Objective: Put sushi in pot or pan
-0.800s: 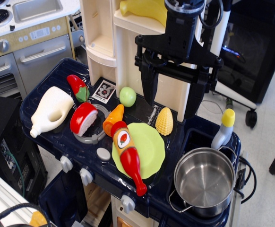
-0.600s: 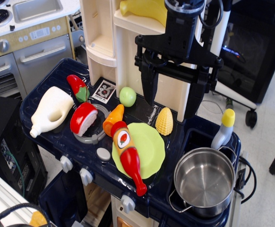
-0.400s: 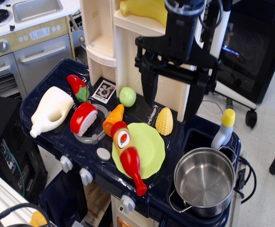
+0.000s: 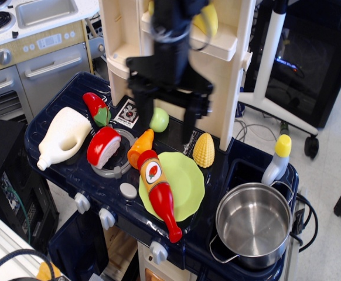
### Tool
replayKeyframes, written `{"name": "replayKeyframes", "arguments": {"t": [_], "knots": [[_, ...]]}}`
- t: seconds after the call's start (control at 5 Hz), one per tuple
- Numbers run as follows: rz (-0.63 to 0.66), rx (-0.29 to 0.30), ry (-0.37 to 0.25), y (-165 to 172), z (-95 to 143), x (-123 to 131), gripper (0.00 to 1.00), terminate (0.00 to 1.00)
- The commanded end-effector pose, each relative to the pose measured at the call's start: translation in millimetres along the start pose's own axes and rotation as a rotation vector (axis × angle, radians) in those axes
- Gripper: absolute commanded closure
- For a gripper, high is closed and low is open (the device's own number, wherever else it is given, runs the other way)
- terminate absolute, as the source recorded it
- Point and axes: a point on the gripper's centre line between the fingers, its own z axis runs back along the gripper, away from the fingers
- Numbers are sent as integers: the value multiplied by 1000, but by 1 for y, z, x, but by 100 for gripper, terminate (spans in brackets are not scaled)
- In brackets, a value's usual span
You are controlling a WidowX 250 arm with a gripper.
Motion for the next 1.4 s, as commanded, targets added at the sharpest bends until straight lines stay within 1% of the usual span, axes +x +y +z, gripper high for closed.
{"name": "replayKeyframes", "arguments": {"t": [0.0,0.2,0.4,0.6,0.8,1.0,1.2], "knots": [[-113,87,-105,37,-20,14,0,0],[-142,22,-82,61,-23,21,0,0],[-145,9,-74,75,-32,20,0,0],[-126,22,-73,82,-44,17,0,0],[-123,21,-75,87,-57,14,0,0],[-183,46,-71,98,-68,11,0,0],[-202,49,-78,108,-84,9,0,0]]}}
